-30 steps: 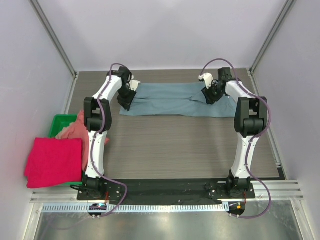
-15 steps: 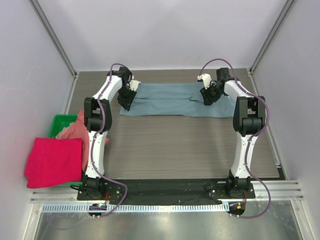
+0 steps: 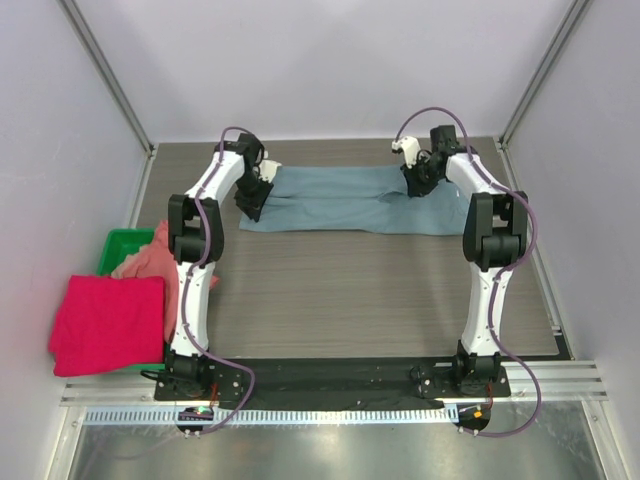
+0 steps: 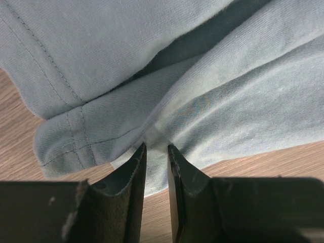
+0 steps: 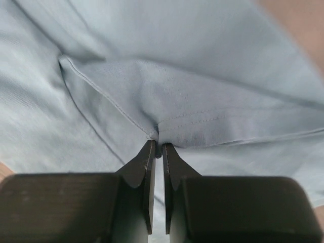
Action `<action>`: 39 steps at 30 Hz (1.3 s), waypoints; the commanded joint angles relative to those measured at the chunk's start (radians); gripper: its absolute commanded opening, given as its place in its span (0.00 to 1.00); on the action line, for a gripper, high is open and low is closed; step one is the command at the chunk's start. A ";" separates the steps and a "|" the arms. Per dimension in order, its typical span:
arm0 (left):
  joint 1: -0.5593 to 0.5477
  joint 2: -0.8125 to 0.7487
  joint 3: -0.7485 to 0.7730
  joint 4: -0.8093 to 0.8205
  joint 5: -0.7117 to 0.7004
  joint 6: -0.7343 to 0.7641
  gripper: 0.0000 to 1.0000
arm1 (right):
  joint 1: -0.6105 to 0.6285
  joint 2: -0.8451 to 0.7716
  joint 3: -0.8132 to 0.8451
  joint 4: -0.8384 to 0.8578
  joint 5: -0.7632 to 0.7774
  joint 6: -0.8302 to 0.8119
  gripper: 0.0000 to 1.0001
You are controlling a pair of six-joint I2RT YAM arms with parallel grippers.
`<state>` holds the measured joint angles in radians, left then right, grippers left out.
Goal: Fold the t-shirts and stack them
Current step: Fold the tshirt
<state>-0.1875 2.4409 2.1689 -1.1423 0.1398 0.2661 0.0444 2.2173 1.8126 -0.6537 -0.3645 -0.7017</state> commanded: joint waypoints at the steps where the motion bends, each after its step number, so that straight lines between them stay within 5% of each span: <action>1: 0.003 -0.026 -0.018 -0.004 -0.023 0.004 0.25 | 0.038 -0.064 0.094 0.009 -0.010 -0.030 0.12; 5: 0.003 -0.052 -0.024 -0.004 -0.029 0.002 0.26 | 0.107 -0.004 0.186 0.054 0.015 -0.024 0.16; 7: 0.003 -0.074 -0.026 -0.004 -0.029 0.015 0.30 | 0.141 0.056 0.270 0.078 0.042 0.005 0.35; 9: 0.003 -0.100 -0.021 -0.002 -0.040 0.042 0.36 | 0.149 0.070 0.324 0.091 0.085 0.033 0.40; 12: 0.003 -0.205 -0.027 0.006 -0.036 0.108 0.46 | 0.146 0.015 0.295 0.118 0.114 0.042 0.41; 16: -0.018 -0.405 -0.208 0.123 -0.043 0.376 0.71 | 0.143 -0.161 0.101 0.173 0.114 0.038 0.45; 20: -0.055 -0.462 -0.369 0.079 -0.077 0.631 0.60 | 0.144 -0.247 -0.007 0.175 0.101 0.068 0.46; 23: -0.070 -0.399 -0.370 0.027 -0.092 0.667 0.49 | 0.144 -0.277 -0.074 0.177 0.101 0.074 0.46; 39: -0.082 -0.177 -0.216 0.078 -0.131 0.676 0.48 | 0.144 -0.383 -0.252 0.172 0.131 0.057 0.46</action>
<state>-0.2726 2.2795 1.9144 -1.0832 0.0212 0.9176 0.1841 1.9205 1.5707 -0.5034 -0.2409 -0.6502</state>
